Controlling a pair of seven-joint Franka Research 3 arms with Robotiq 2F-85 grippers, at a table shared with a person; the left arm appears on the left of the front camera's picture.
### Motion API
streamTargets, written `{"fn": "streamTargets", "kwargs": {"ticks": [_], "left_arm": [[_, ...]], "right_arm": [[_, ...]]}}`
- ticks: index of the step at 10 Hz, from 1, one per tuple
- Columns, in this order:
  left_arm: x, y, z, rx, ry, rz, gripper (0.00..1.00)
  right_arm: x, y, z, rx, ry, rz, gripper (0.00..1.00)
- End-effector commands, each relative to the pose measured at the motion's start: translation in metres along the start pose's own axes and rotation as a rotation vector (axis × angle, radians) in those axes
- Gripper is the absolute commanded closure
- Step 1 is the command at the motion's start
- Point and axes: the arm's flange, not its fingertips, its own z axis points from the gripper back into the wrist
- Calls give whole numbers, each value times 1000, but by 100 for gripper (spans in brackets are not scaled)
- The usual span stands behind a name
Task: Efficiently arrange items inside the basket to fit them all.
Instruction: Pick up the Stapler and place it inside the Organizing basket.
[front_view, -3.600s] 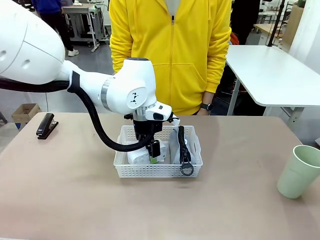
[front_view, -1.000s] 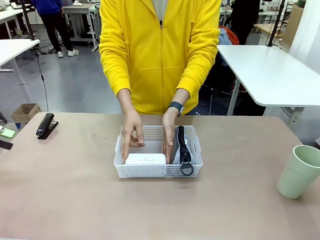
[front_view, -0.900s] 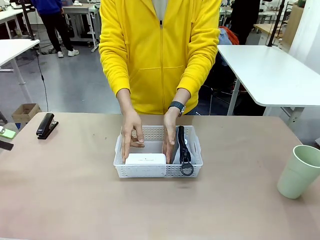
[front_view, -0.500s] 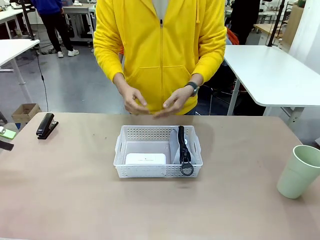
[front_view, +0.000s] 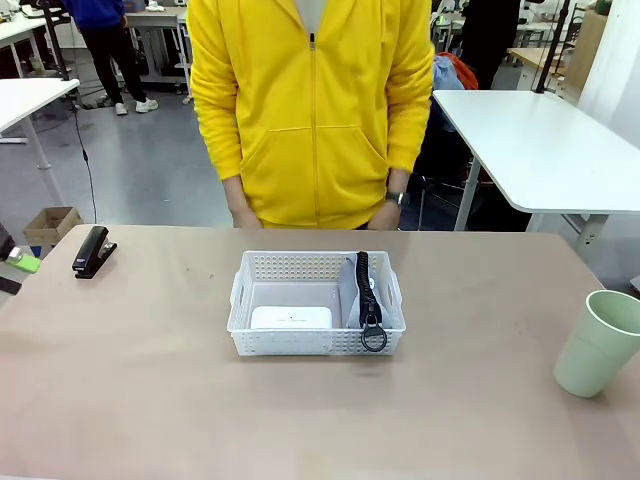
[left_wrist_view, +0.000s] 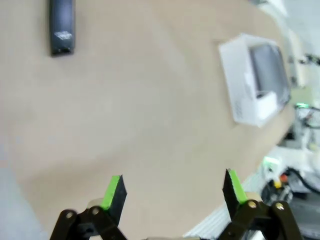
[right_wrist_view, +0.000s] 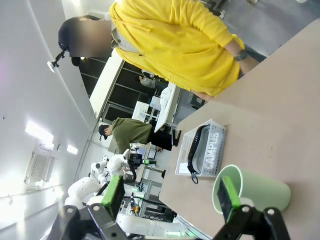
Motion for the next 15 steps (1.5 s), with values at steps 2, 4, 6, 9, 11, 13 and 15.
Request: {"fn": "streamTargets", "kwargs": {"ticks": [2, 4, 6, 9, 11, 13, 15], "left_arm": [[56, -28, -17, 364, -8, 156, 0], [89, -29, -34, 644, -67, 180, 0], [117, -34, -57, 763, -13, 70, 0], [105, -29, -55, 700, -97, 89, 0], [105, -29, -55, 700, -97, 89, 0], [120, -30, -63, 725, -12, -38, 0], [131, -28, -68, 645, 65, -189, 0]], "right_arm": [[2, 1, 0, 18, -12, 30, 0], [2, 1, 0, 18, -12, 30, 0], [2, 1, 0, 18, -12, 30, 0], [2, 1, 0, 18, -12, 30, 0], [2, 1, 0, 18, -12, 30, 0], [2, 1, 0, 18, -12, 30, 0], [2, 1, 0, 18, -12, 30, 0]]}}
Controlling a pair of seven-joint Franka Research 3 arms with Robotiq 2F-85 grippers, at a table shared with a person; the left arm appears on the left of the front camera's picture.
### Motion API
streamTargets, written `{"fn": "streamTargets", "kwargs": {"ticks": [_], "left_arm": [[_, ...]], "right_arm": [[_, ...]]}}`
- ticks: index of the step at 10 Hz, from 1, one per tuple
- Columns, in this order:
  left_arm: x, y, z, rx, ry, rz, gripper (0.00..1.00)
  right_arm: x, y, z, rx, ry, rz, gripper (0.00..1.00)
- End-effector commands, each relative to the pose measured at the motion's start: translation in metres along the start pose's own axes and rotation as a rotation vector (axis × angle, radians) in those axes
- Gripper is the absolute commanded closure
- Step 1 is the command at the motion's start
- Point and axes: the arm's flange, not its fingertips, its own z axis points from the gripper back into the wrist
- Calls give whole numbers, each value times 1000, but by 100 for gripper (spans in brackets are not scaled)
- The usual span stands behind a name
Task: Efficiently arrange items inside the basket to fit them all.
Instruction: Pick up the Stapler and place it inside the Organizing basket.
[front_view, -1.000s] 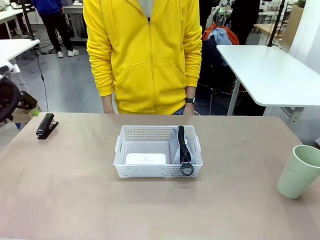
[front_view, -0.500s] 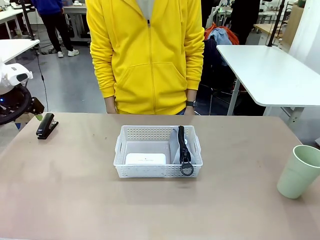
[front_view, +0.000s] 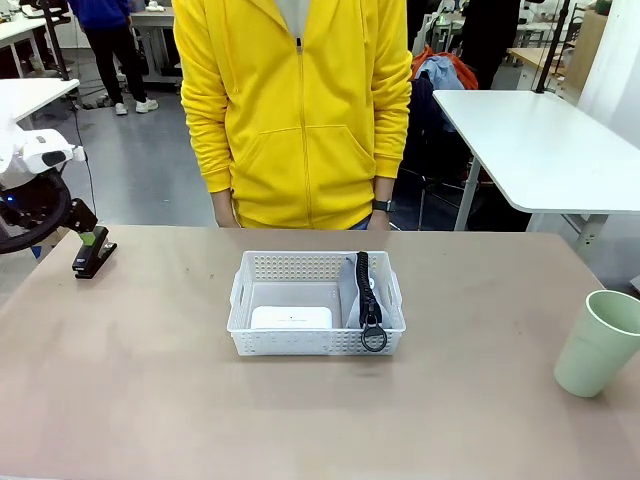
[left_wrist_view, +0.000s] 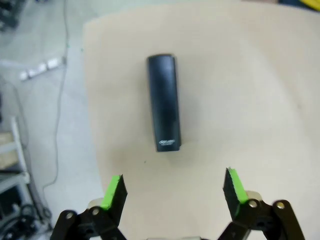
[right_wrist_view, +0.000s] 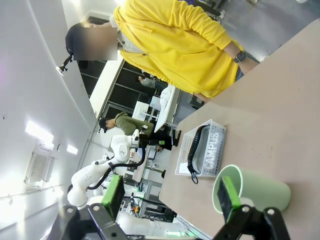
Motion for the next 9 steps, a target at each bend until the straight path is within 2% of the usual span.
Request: {"fn": "streamTargets", "kwargs": {"ticks": [1, 3, 4, 6, 9], "left_arm": [[13, 15, -6, -49, 17, -79, 0], [25, 19, -30, -78, 49, -69, 0], [31, 25, -45, -50, 31, -15, 0], [38, 32, -78, -122, 66, -30, 0], [47, 37, -109, -124, 104, 2, 0]], "right_arm": [[2, 1, 0, 18, -11, 30, 0], [2, 1, 0, 18, -11, 30, 0], [2, 1, 0, 18, -11, 30, 0], [2, 1, 0, 18, -11, 30, 0], [2, 1, 0, 18, -11, 30, 0]]}}
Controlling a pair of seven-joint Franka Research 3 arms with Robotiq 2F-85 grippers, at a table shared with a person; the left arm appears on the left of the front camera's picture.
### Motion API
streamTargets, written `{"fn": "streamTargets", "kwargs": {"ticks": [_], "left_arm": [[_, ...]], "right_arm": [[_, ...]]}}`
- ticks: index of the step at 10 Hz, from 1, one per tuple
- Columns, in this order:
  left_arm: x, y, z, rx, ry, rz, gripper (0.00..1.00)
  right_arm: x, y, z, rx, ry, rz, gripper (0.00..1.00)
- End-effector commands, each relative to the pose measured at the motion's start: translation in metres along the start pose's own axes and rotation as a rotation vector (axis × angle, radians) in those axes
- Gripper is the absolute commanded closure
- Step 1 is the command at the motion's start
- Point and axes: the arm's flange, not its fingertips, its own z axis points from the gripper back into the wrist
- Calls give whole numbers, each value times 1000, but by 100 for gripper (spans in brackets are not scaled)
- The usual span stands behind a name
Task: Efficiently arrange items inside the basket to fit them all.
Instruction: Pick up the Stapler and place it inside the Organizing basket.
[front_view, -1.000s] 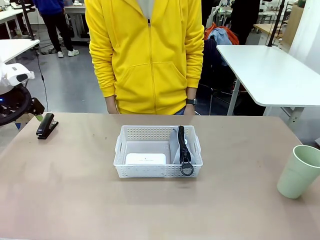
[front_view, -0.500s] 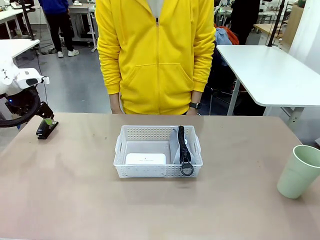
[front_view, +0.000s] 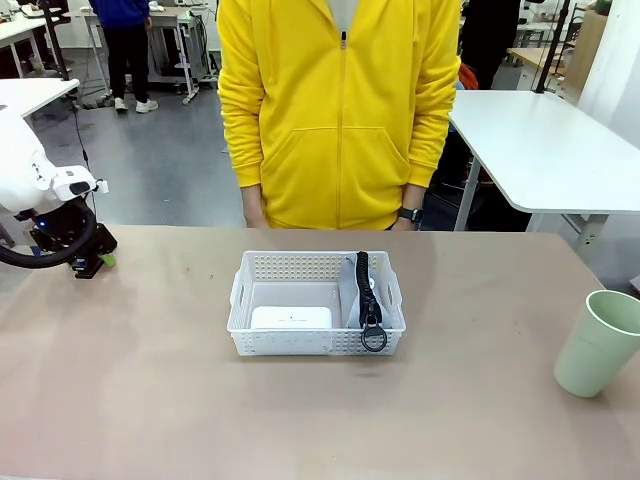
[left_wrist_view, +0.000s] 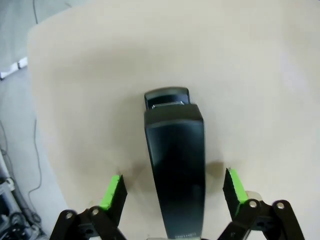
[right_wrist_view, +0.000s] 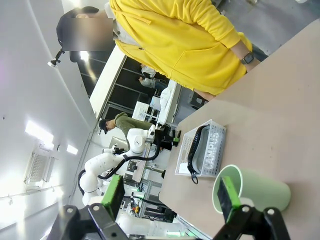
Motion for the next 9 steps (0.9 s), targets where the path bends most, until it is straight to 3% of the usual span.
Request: {"fn": "streamTargets", "kwargs": {"ticks": [1, 5, 6, 7, 8, 9], "left_arm": [[10, 5, 4, -14, 3, -4, 0], [14, 6, 1, -3, -4, 20, 0], [14, 5, 0, 16, -24, 30, 24], [14, 3, 1, 41, -44, 31, 60], [13, -1, 0, 75, -55, 30, 84], [12, -4, 0, 103, -56, 30, 65]], "right_arm": [[2, 1, -1, 19, -10, 30, 0], [2, 1, -1, 19, -10, 30, 0], [2, 1, -1, 19, -10, 30, 0], [2, 1, -1, 19, -10, 30, 0], [2, 1, -1, 19, -10, 30, 0], [2, 1, -1, 19, -10, 30, 0]]}}
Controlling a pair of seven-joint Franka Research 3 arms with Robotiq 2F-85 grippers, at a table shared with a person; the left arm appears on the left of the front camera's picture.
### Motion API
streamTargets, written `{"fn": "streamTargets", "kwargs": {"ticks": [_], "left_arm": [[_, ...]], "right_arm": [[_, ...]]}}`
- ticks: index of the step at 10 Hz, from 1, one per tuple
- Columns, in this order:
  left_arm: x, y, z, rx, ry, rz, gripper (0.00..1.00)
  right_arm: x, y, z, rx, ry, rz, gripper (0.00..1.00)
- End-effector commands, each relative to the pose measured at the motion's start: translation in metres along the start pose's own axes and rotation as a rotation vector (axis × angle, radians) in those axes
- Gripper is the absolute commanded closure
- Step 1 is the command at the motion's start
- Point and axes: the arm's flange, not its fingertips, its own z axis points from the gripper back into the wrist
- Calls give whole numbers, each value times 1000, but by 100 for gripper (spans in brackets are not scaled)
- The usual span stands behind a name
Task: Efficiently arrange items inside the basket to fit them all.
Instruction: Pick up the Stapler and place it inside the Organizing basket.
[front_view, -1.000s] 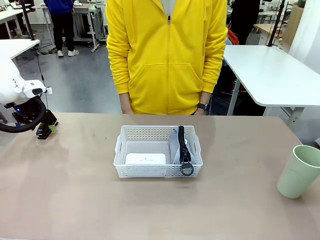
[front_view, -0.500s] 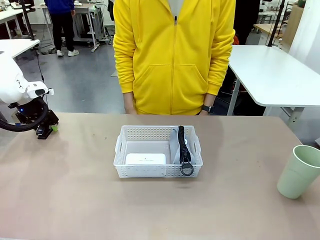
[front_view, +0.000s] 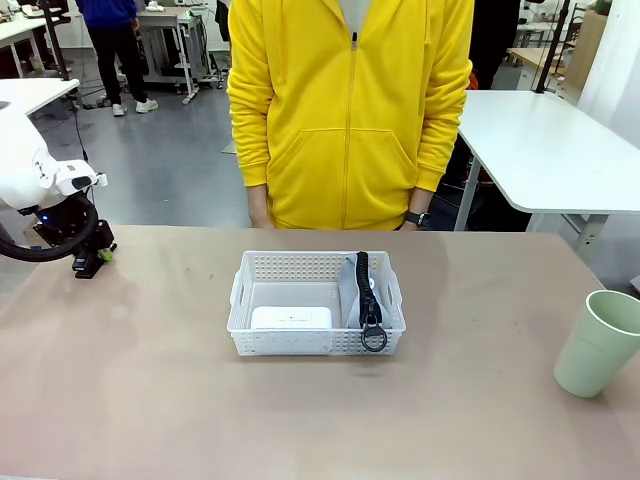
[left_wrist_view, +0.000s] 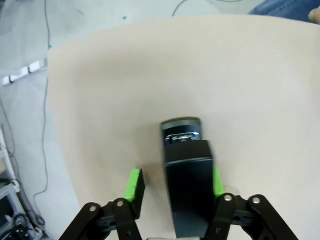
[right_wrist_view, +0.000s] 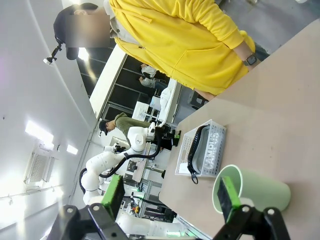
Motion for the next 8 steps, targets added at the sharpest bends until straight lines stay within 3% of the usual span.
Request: {"fn": "streamTargets", "kwargs": {"ticks": [1, 8], "left_arm": [[-4, -10, -5, 67, -6, 13, 100], [-9, -14, 5, 75, -13, 25, 100]], "right_arm": [[2, 1, -1, 18, -10, 30, 0], [2, 1, -1, 18, -10, 30, 0]]}}
